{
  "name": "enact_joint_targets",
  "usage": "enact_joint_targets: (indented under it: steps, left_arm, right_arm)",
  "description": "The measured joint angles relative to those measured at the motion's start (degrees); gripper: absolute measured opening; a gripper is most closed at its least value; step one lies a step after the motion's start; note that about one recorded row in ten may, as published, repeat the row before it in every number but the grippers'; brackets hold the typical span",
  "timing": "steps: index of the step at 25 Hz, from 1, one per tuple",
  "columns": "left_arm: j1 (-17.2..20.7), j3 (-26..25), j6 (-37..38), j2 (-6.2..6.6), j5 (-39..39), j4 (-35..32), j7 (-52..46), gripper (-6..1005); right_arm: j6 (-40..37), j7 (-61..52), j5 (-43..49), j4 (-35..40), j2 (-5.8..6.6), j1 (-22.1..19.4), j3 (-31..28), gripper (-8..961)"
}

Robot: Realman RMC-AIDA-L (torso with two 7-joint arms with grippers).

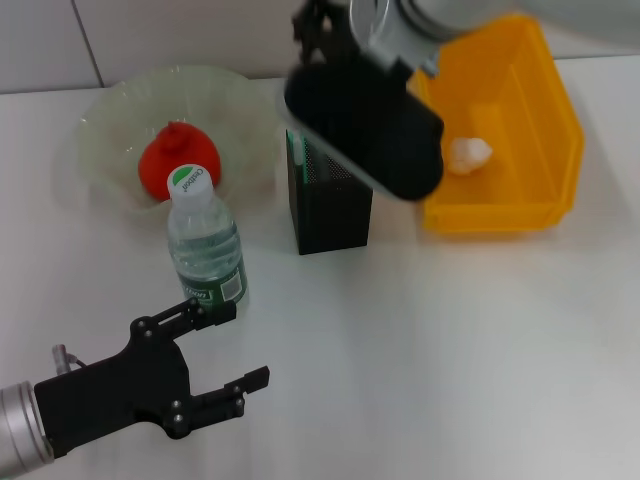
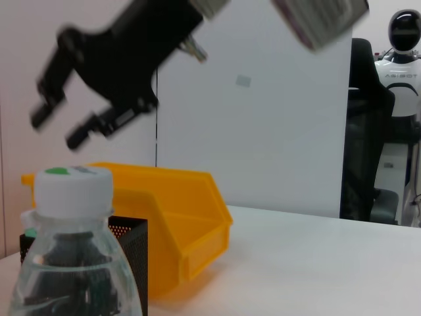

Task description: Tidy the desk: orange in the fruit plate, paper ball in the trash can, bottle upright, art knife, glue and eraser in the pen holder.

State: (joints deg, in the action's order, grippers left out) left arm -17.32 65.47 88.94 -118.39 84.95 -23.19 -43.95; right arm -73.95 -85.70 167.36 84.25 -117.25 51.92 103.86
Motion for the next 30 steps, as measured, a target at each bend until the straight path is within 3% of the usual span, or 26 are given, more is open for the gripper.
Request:
enact_joint_targets:
  steps: [3,7,12,15,18,21,25,27,30]
  left_arm:
    - [0.0,0.0,0.1,0.00,0.0,-0.2,0.0,782]
    - [0.0,0.0,0.3,0.03,0.0,-0.5,0.2,782]
    - [0.0,-0.8,0.9,-0.02,-0.2,-0.6,1.8,782]
    - [0.0,-1.3,1.9,0.04,-0.2,-0.6,2.3,782]
    - [0.0,-1.7,3.6,0.16,-0.2,-0.7,2.4,782]
    - [0.1,-2.0,4.6,0.37,-0.2,-0.7,2.5,782]
    - [0.2,-2.4,4.9,0.80,0.2,-0.7,2.1,782]
    - [0.2,-2.4,5.0,0.96,0.3,-0.6,1.9,782]
    - [0.1,-2.0,5.0,1.27,0.4,-0.5,1.7,782]
  right_arm:
    - [-0.8,-3.0,-0.7,3.7,-1.38,-1.3,-5.5,365]
    - [-0.8,-10.1,-1.4,10.0,-2.02,-5.6,-9.7,367]
    - [2.4,-22.1,-3.3,19.8,-2.42,-13.0,-14.2,503]
    - [6.0,-29.5,-10.5,25.4,-2.19,-18.7,-19.5,571]
    - [7.4,-30.9,-26.1,27.7,-2.14,-25.8,-27.8,634]
    - [7.7,-25.5,-48.6,24.2,-2.13,-33.9,-34.7,696]
    - [5.3,-7.3,-77.8,11.3,-2.11,-43.9,-38.7,773]
    - [1.3,0.1,-86.4,4.3,-2.07,-46.2,-39.0,804]
    - [-4.6,9.1,-91.3,-7.0,-2.13,-47.4,-39.3,836]
